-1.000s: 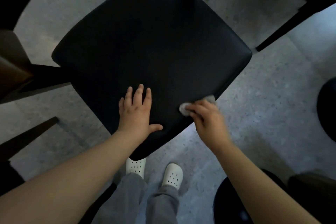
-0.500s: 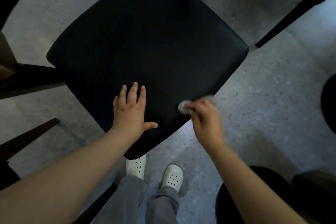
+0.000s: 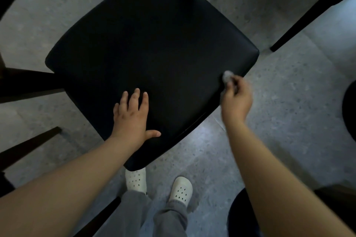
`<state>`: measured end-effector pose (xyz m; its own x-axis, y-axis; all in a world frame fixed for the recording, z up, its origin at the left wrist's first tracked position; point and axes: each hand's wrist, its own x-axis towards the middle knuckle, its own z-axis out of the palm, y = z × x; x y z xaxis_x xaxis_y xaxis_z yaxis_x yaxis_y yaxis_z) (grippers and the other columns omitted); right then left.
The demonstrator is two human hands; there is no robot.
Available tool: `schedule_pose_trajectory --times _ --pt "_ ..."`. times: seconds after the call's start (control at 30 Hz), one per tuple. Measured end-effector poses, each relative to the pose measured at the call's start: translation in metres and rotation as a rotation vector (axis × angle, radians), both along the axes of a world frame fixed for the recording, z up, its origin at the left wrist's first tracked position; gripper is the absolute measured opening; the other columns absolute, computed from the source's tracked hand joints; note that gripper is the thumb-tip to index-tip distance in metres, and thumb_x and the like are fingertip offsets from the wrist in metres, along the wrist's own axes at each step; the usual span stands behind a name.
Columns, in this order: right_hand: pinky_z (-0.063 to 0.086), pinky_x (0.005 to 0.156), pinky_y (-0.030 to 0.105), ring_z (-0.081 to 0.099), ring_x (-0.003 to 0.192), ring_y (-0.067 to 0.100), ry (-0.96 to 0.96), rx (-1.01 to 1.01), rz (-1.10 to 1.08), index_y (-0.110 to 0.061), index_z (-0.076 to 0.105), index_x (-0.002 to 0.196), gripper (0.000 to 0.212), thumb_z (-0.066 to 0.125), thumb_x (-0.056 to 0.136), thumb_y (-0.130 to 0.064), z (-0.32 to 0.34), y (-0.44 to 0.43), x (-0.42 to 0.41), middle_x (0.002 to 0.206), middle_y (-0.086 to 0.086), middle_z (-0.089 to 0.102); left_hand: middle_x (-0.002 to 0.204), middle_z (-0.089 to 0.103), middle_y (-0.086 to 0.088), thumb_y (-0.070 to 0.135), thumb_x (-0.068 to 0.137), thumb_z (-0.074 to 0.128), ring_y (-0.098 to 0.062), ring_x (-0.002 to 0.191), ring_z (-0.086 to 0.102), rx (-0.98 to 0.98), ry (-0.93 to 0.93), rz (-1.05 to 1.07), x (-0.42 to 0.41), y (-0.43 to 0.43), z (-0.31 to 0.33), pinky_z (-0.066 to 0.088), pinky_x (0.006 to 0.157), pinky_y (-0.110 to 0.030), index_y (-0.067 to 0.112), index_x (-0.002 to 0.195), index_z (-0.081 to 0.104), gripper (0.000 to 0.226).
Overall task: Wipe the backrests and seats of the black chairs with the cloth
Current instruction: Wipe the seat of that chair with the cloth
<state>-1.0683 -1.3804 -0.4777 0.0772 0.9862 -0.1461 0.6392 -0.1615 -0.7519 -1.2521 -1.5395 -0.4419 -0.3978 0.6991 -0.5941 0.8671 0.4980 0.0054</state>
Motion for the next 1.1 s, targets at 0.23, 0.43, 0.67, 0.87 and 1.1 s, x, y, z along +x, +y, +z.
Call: schedule_pose_trajectory --times 0.23,0.43,0.67,0.87,1.1 --pt "0.041 0.076 0.004 0.056 0.091 -0.003 0.178 -0.153 0.292 -0.022 0.068 0.107 0.016 0.062 0.094 -0.015 0.020 -0.134 0.009 0.098 -0.008 0.060 0.161 -0.015 -0.009 0.068 0.075 0.065 -0.035 0.148 -0.013 -0.006 -0.008 0.014 0.000 0.001 0.002 0.006 0.120 -0.053 0.018 0.154 -0.011 0.120" --pt "0.037 0.078 0.002 0.050 0.087 -0.003 0.107 -0.009 0.025 -0.014 0.067 0.114 0.020 0.058 0.096 -0.017 0.009 -0.046 0.006 0.106 -0.002 0.057 0.161 -0.016 -0.008 0.068 0.077 0.063 -0.035 0.148 -0.014 0.002 -0.007 -0.003 -0.001 -0.001 0.001 0.005 0.121 -0.052 0.018 0.154 -0.012 0.118" --pt "0.040 0.076 0.004 0.053 0.089 -0.003 0.145 -0.103 0.199 -0.021 0.067 0.106 0.015 0.059 0.095 -0.015 0.012 -0.143 -0.018 0.100 -0.008 0.057 0.161 -0.013 -0.007 0.068 0.075 0.065 -0.034 0.148 -0.012 0.053 -0.031 0.010 -0.003 -0.004 0.002 0.007 0.121 -0.052 0.020 0.154 -0.009 0.118" --pt "0.042 0.078 0.009 0.054 0.093 -0.002 0.127 -0.057 0.094 -0.022 0.066 0.108 0.015 0.058 0.096 -0.020 0.013 -0.128 -0.002 0.100 -0.008 0.058 0.162 -0.017 -0.001 0.061 0.078 0.068 -0.028 0.149 -0.016 0.084 -0.183 0.032 -0.015 -0.009 0.011 0.003 0.122 -0.047 0.021 0.155 -0.009 0.116" --pt "0.043 0.074 0.009 0.055 0.091 -0.002 0.138 -0.175 0.347 -0.021 0.068 0.103 0.013 0.062 0.093 -0.014 0.022 -0.183 -0.028 0.099 -0.008 0.059 0.162 0.003 -0.001 0.050 0.084 0.068 -0.023 0.149 0.002 0.222 -0.196 0.062 -0.030 -0.042 0.024 0.012 0.122 -0.040 0.019 0.156 0.008 0.098"
